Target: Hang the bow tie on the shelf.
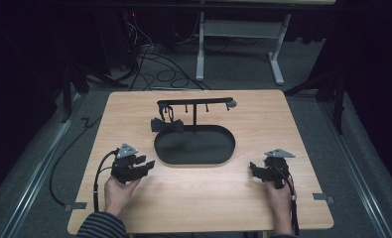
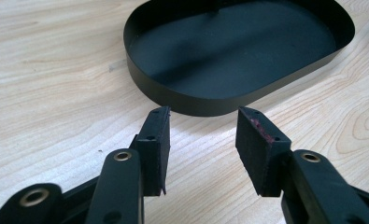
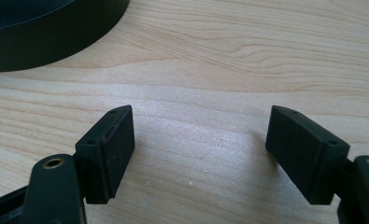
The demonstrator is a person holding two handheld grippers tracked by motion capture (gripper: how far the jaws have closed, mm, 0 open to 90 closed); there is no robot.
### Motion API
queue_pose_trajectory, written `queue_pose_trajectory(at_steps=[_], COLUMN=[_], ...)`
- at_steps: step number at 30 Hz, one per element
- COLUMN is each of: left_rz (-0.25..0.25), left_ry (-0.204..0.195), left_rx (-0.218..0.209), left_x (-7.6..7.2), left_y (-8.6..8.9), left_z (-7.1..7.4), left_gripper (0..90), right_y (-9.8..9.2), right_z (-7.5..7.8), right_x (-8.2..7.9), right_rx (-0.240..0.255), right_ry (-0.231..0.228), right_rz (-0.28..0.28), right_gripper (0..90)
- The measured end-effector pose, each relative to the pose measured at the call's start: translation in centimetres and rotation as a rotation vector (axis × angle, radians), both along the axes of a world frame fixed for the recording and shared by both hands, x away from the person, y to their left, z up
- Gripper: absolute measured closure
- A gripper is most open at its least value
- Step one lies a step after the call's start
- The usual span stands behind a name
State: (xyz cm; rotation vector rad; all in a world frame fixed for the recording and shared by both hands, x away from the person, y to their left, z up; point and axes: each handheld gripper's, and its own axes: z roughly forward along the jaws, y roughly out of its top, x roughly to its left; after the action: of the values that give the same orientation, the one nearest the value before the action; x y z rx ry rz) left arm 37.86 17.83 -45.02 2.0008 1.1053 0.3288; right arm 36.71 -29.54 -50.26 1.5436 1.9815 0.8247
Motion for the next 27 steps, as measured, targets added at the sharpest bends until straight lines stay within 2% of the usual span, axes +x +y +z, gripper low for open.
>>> queue_pose_trajectory(at_steps=[20,27], left_rz=[-0.001,-0.003], left_ry=[0.046,0.046], left_rx=[0.019,0.025], left_x=[-0.3,-0.4], left_y=[-0.1,-0.3], left_z=[-2.2,-2.6], left_gripper=[54.2,54.0], right_y=[0.0,0.0], right_z=[0.0,0.0], right_x=[0.0,0.0], right_rx=[0.0,0.0], right_ry=[0.0,0.0], right_rz=[0.0,0.0], right_gripper=[25.0,25.0])
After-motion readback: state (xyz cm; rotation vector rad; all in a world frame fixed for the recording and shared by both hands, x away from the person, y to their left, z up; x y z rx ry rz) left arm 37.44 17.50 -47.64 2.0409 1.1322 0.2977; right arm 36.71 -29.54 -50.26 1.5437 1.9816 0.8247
